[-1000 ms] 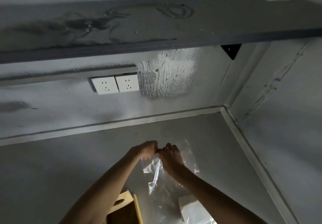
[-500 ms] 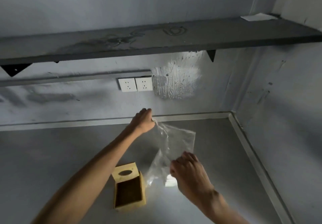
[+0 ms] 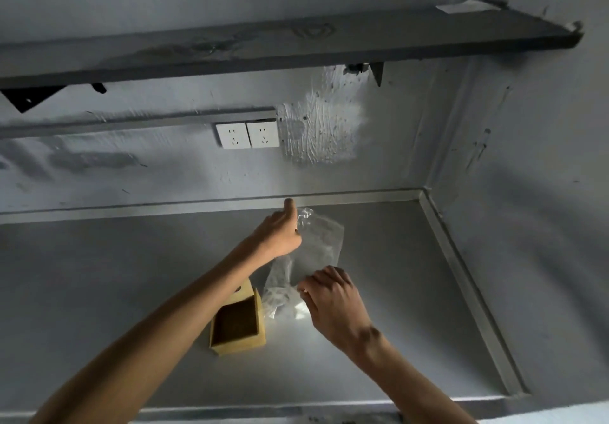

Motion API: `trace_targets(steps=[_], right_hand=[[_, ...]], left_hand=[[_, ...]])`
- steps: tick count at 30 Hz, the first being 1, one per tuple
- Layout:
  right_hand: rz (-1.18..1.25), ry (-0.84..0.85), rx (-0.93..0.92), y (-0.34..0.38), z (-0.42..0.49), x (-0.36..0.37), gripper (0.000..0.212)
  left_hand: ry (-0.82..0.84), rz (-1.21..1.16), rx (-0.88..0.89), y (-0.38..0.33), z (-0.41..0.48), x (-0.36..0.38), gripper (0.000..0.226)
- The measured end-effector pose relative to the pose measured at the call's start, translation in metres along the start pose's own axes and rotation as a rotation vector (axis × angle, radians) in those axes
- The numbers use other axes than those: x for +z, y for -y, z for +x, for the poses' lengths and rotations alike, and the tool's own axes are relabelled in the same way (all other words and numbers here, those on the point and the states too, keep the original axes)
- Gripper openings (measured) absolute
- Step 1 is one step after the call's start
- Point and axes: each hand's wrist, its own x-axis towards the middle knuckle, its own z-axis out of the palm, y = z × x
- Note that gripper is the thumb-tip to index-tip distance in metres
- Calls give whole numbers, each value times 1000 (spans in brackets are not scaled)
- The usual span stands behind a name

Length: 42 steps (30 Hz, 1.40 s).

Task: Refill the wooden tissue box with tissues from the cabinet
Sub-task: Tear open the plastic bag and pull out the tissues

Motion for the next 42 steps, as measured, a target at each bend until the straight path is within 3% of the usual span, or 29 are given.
trace_targets(steps=[4,6,9,13,15,17,19,23,26,32,36,39,42], right_hand=[[10,-34,6,4,6,-8,6],[51,54,-56,6,5,-8,15],[99,271,-117,-1,0,-2,46],[-92,277,-115,-21,1,-2,76],[-162,284,-59,-24,9,-2,71],[-249,270,-68,-24,16,-5,46],[-279,226,-100,-24,23,-10,35],[-268,182,-100,-25,26,-25,37],[-268,214,-72,-29,13,-29,41],[-329,280,23,-20,-19,-41,38],[-133,291,40,12,-3,-51,37],[-119,476,113,21,33,-30,28],[-210,806,243,12,66,18,31]], left_hand=[[-163,24,162,3,-10,-5,37],[-86,96,260,9,-20,-5,36],[102,197,299,19,-33,4,35],[45,219,269,32,-35,-8,39],[110,259,229,30,-34,-19,41],[232,324,170,27,-33,-24,40],[248,370,177,24,-30,-25,39],[130,416,286,19,-13,-21,41],[164,378,268,13,-8,-22,60],[221,331,317,-4,-18,-14,55],[247,340,387,-20,-28,-11,72],[248,330,408,-20,-26,-12,75],[227,332,410,-16,-22,-12,73]])
